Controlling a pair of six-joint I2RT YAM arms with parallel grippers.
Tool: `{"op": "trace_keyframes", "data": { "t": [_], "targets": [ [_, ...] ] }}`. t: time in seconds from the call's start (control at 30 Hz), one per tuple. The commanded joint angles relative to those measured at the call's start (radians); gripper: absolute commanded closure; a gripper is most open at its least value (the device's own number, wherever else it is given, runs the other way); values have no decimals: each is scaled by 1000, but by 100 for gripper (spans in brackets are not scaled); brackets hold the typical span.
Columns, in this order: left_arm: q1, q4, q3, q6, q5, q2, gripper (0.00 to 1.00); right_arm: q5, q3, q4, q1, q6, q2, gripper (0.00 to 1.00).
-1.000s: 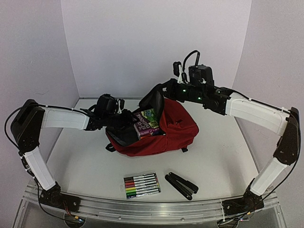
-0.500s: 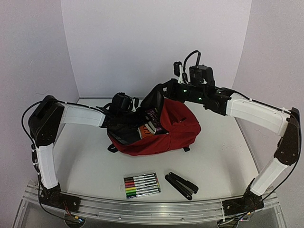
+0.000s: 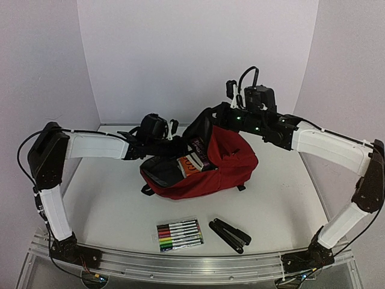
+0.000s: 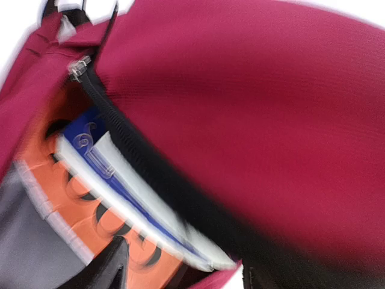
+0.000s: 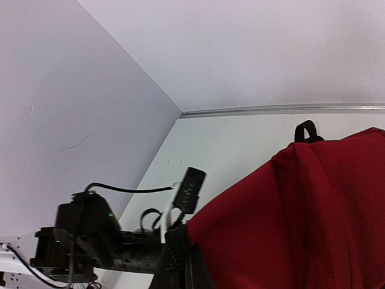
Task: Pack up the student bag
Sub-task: Place the book in the student bag, then zip the student bag at the center of the board.
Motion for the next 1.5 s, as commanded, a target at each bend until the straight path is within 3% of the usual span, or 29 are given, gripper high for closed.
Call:
{"op": "trace_keyframes", "data": {
  "t": [0.0,0.13,0.27,0.5,0.73,0.8,1.0,1.17,1.27,1.47],
  "targets": [
    [24,-176,-51,152,-110,-232,28,72,-38,44,6,-15,-95,100],
    [101,-326,-108,228,-146,-339,16,152,-80,6,5,-32,-133,100],
    [188,-456,-108,281,-121,-319,10,235,-83,-56,5,-49,-148,100],
    [193,-439,-62,421,29,-198,7,257,-107,-82,0,-24,-156,100],
    [193,-465,37,461,75,-61,6,206,-235,-88,0,45,-209,100],
    [193,-481,59,466,64,-26,14,189,-297,-93,-1,78,-230,100],
    [193,-489,83,435,30,24,60,190,-504,-92,-1,178,-228,100],
    [193,-442,38,394,38,-1,93,214,-503,-47,-1,187,-114,100],
    [192,-419,-6,373,42,-27,99,229,-452,-5,-11,166,-23,100],
    [185,-355,-117,285,110,-104,100,161,-352,75,-122,120,136,100]
  ]
}}
